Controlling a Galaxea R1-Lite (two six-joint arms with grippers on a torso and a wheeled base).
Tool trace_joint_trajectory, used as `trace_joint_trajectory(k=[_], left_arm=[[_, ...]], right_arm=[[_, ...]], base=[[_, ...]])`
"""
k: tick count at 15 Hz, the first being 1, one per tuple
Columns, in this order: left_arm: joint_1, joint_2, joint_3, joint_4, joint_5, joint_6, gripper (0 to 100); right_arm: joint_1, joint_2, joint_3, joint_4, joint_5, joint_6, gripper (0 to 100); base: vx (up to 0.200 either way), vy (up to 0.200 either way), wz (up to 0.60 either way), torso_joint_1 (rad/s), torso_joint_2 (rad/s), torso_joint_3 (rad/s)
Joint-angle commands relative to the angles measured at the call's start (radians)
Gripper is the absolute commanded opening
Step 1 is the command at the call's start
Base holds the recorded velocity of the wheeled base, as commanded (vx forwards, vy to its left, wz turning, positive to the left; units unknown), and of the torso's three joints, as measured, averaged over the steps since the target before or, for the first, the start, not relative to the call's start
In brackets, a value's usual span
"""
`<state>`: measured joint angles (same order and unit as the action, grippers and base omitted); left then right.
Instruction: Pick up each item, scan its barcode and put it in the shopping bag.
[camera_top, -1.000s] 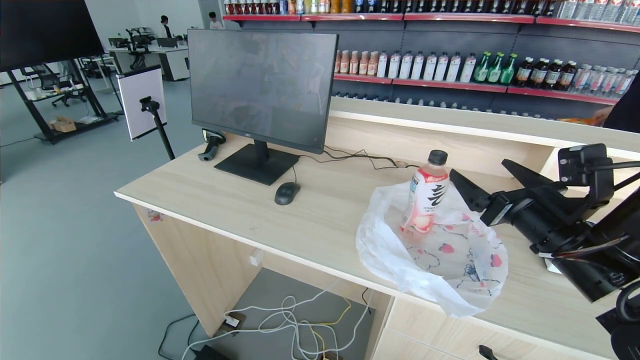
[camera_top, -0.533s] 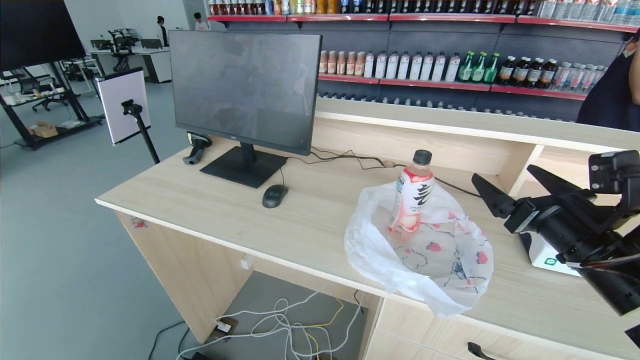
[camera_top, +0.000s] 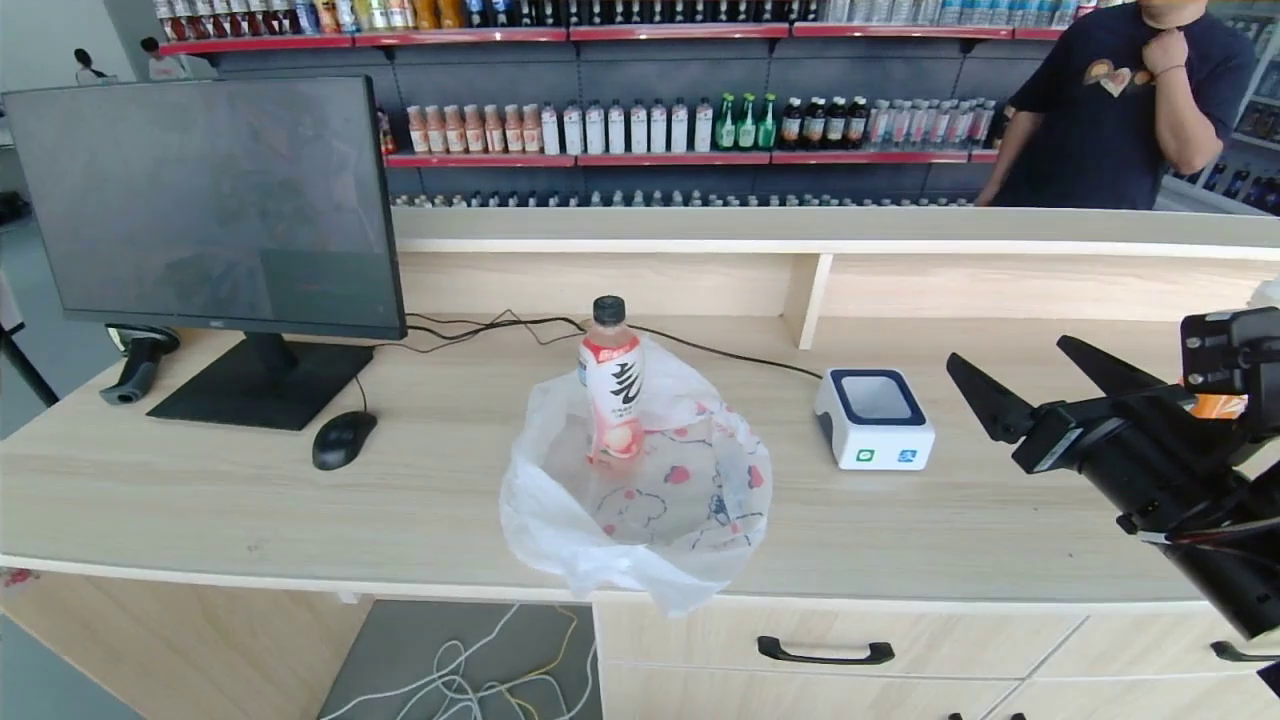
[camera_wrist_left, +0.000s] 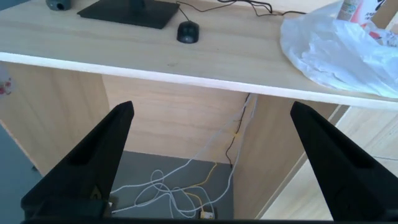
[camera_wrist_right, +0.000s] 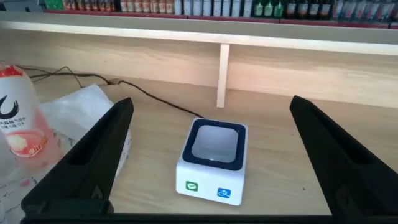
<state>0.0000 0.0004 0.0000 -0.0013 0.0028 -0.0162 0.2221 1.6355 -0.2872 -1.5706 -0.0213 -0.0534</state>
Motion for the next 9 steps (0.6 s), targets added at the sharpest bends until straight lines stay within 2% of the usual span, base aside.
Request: trace_joint_trajectory(k=[1, 9], left_arm=[[0.0, 0.0, 0.0, 0.001, 0.0, -0.001, 100], [0.0, 0.0, 0.0, 0.0, 0.0, -0.001, 100]], right_arm=[[0.0, 0.004, 0.002, 0.0, 0.0, 0.0, 100], [-0.003, 0.009, 0.003, 0.0, 0.0, -0.003, 100]], base=[[0.0, 0.0, 0.0, 0.0, 0.0, 0.0], [0.0, -0.2, 0.0, 0.004, 0.0, 0.003]])
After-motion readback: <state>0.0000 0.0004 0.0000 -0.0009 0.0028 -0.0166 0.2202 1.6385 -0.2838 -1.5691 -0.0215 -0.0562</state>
